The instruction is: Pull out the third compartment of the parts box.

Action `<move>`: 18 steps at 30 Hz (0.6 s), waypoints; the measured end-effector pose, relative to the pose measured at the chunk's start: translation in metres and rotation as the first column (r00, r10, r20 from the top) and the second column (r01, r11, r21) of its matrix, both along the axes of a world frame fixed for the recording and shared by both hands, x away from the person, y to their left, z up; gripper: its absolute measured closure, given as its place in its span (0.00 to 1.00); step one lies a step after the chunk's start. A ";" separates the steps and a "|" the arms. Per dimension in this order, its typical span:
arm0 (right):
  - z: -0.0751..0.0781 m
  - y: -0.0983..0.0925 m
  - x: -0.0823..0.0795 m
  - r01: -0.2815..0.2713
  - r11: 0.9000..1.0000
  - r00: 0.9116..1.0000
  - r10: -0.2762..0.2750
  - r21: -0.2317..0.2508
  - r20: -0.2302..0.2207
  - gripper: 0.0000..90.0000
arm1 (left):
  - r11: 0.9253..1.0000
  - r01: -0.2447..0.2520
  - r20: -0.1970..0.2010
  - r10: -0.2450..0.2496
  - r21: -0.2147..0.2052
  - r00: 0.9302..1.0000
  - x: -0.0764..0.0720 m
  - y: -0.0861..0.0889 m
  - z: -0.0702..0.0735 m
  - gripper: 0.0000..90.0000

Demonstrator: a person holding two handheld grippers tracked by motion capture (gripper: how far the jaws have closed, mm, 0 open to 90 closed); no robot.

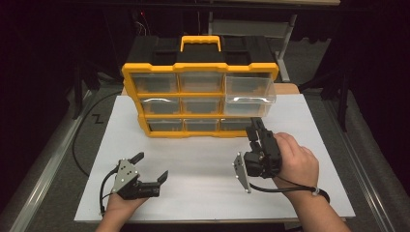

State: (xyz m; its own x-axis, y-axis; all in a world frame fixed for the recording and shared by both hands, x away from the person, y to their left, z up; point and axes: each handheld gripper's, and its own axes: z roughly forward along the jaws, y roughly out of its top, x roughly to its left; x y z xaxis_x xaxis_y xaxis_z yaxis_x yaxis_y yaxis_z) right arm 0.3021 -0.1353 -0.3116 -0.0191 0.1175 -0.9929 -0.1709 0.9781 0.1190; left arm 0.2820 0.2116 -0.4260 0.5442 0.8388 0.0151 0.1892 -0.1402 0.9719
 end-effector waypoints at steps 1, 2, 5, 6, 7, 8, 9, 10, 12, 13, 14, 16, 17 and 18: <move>0.000 0.000 0.000 0.000 1.000 1.000 0.000 0.000 0.000 0.65 | 1.000 -0.003 0.000 0.003 -0.003 1.000 0.000 0.001 0.000 0.01; -0.012 -0.003 0.001 0.003 1.000 1.000 -0.004 -0.008 -0.023 0.64 | 1.000 -0.005 0.000 0.005 -0.003 1.000 0.000 0.001 0.000 0.01; -0.032 -0.007 0.004 0.018 1.000 0.997 -0.020 -0.017 -0.070 0.63 | 1.000 -0.012 -0.001 0.012 0.000 1.000 0.000 0.002 0.000 0.01; -0.038 -0.009 0.005 0.017 0.999 0.997 -0.019 -0.029 -0.076 0.63 | 1.000 -0.013 -0.001 0.013 -0.001 1.000 0.000 0.002 0.000 0.01; -0.044 -0.010 0.006 0.021 0.999 0.996 -0.025 -0.041 -0.088 0.62 | 1.000 -0.014 -0.001 0.014 0.000 1.000 0.001 0.002 0.000 0.01; -0.044 -0.010 0.006 0.021 0.999 0.996 -0.025 -0.041 -0.088 0.62 | 1.000 -0.014 -0.001 0.014 0.001 1.000 0.001 0.002 0.000 0.01; -0.057 -0.014 0.008 0.036 0.999 0.992 -0.040 -0.038 -0.117 0.62 | 1.000 -0.014 -0.002 0.014 0.002 1.000 0.001 0.002 0.000 0.01; -0.063 -0.015 0.009 0.034 0.998 0.992 -0.040 -0.045 -0.123 0.62 | 1.000 -0.015 -0.002 0.015 0.002 1.000 0.001 0.002 -0.001 0.01; -0.075 -0.019 0.011 0.048 0.998 0.988 -0.055 -0.045 -0.147 0.62 | 1.000 -0.017 -0.001 0.017 0.002 1.000 0.001 0.002 -0.001 0.01; -0.080 -0.021 0.012 0.054 0.998 0.986 -0.059 -0.042 -0.155 0.62 | 1.000 -0.018 -0.001 0.018 0.002 1.000 0.002 0.002 -0.001 0.01; -0.085 -0.023 0.013 0.059 0.997 0.984 -0.066 -0.048 -0.168 0.62 | 1.000 -0.020 -0.001 0.020 0.001 1.000 0.002 0.002 -0.001 0.01; -0.096 -0.028 0.014 0.068 0.996 0.980 -0.077 -0.059 -0.184 0.62 | 1.000 -0.019 -0.002 0.019 0.001 1.000 0.002 0.002 -0.001 0.01; -0.100 -0.030 0.014 0.075 0.995 0.978 -0.086 -0.065 -0.189 0.62 | 1.000 -0.019 -0.002 0.019 0.001 1.000 0.002 0.002 -0.001 0.01; -0.104 -0.033 0.015 0.075 0.995 0.978 -0.087 -0.070 -0.191 0.61 | 1.000 -0.019 -0.002 0.019 0.002 1.000 0.002 0.002 -0.001 0.01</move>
State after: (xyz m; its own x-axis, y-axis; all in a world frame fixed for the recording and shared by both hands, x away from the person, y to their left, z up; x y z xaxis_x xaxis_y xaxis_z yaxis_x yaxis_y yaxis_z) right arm 0.3175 -0.1679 -0.4160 -0.2047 0.0649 -0.9767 -0.0702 0.9943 0.0808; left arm 0.2840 0.2141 -0.4268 0.5285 0.8488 0.0159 0.1939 -0.1390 0.9711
